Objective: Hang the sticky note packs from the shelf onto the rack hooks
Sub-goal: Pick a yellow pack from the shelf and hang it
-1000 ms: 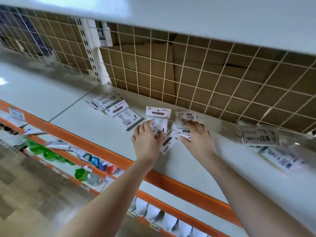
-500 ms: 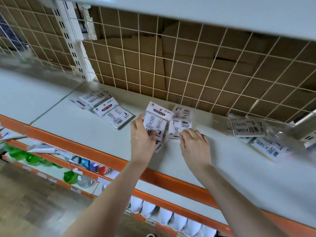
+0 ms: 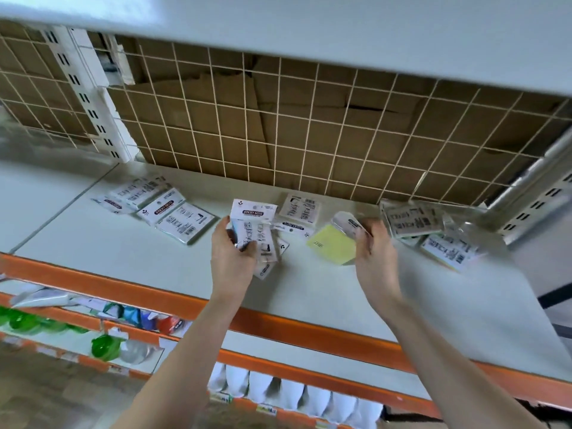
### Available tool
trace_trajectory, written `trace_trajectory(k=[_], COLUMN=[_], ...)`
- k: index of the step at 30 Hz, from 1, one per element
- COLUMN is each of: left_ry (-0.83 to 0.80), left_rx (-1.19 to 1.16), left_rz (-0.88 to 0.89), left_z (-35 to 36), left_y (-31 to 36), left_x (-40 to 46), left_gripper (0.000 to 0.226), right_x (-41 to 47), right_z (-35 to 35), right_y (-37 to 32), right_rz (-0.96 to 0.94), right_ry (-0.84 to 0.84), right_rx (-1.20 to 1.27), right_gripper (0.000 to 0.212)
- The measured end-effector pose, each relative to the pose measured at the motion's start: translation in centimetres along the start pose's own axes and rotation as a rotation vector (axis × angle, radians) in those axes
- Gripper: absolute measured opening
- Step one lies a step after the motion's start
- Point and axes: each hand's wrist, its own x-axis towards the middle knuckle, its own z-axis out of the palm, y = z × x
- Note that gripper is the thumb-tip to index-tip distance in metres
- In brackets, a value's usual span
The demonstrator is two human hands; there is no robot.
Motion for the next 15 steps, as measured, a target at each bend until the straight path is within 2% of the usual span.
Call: trace_trajectory(k=[4, 7, 10, 12, 15], left_ry=[0.021, -0.043, -0.215, -0.353, -0.514], left_rx=[0.02, -0.297, -0.63, -0.792, -0.966], left_rz=[-0.006, -0.186, -0.371, -0.486, -0.598], left_z=[0.3, 1.7, 3.6, 5.2, 7.7], left_y=[0.8, 2.5, 4.0, 4.6, 5.3], left_x=[-0.3, -1.1, -2.7, -4.0, -6.3], left_gripper=[0.033, 0.023, 0.022, 0.022, 0.026], right_x=[1.2, 1.2, 0.6, 0.3, -0.4], right_z=[-1.7, -3.3, -4.9, -6.2, -8.1], right_y=[0.9, 1.5, 1.8, 1.9, 1.7], right_rz=[0.216, 0.456, 0.661, 0.729, 0.711], right_ry=[0.0, -0.019, -0.07, -0.105, -0.163], right_rx=[0.104, 0.327, 0.587, 0.595, 0.598], right_gripper=[0.02, 0.02, 0.022, 0.018, 0.014])
